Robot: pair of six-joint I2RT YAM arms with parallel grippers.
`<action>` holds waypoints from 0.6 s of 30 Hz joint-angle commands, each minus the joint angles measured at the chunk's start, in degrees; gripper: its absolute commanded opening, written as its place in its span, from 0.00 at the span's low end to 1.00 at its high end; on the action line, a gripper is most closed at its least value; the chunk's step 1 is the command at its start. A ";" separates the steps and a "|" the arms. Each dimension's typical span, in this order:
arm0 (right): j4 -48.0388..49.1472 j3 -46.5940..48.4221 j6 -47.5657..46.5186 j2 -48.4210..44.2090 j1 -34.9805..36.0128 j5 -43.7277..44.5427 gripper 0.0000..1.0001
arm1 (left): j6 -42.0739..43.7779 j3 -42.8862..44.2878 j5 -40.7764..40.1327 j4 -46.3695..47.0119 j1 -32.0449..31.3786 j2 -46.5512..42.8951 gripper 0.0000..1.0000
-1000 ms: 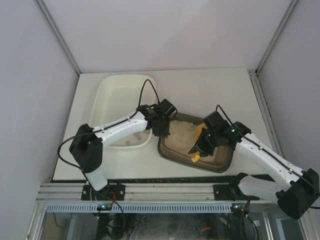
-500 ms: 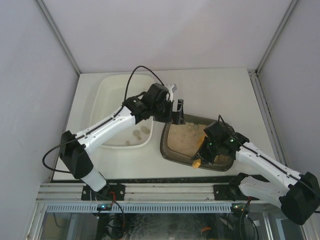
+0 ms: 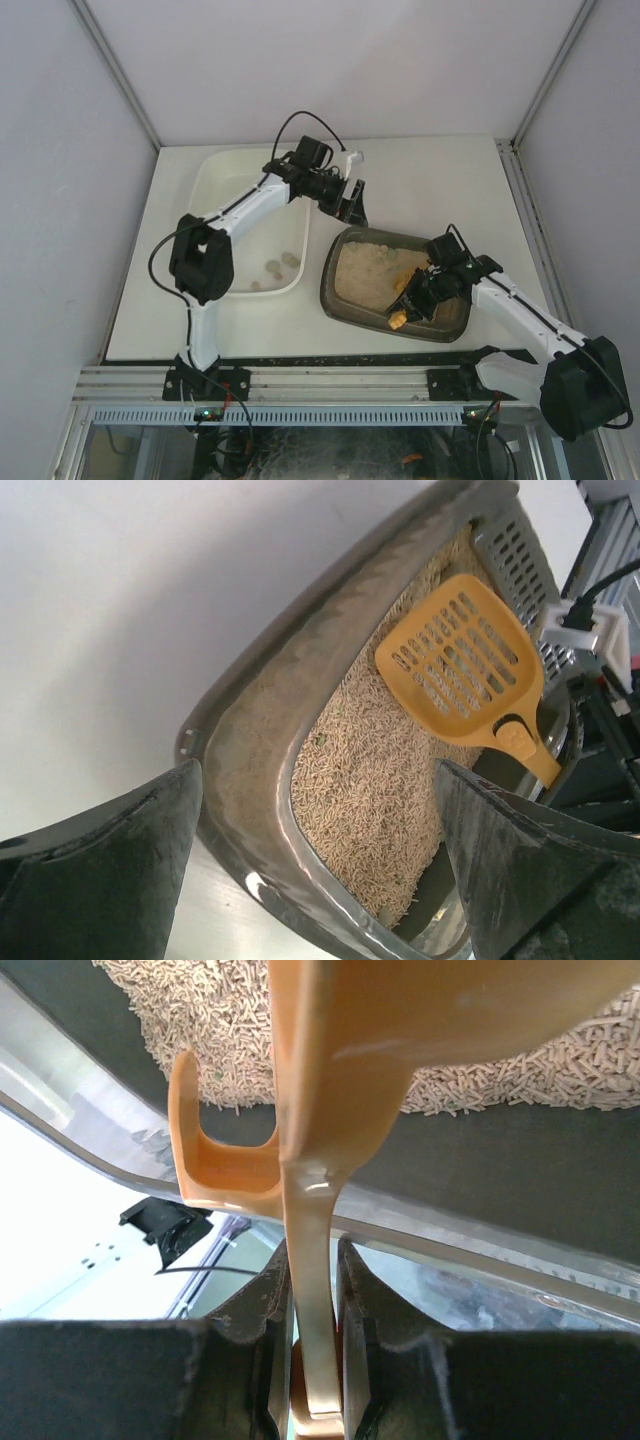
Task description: Clean the litter box
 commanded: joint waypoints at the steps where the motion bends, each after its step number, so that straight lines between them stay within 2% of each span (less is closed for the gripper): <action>1: 9.40 -0.02 -3.63 2.99 -4.20 1.80 0.00 | 2.03 1.50 9.22 1.68 -0.60 1.52 1.00; 8: 12.17 -0.02 -4.41 4.57 -9.77 -5.06 0.00 | -2.77 -1.81 13.06 6.86 -0.58 2.07 1.00; 11: 11.37 0.01 -5.38 3.60 -12.32 -5.04 0.00 | -4.54 -4.31 13.40 9.69 -0.73 1.21 1.00; 18: 11.40 -0.02 -5.74 5.84 -12.27 -6.59 0.00 | -6.64 -8.43 13.29 13.27 -1.36 0.31 1.00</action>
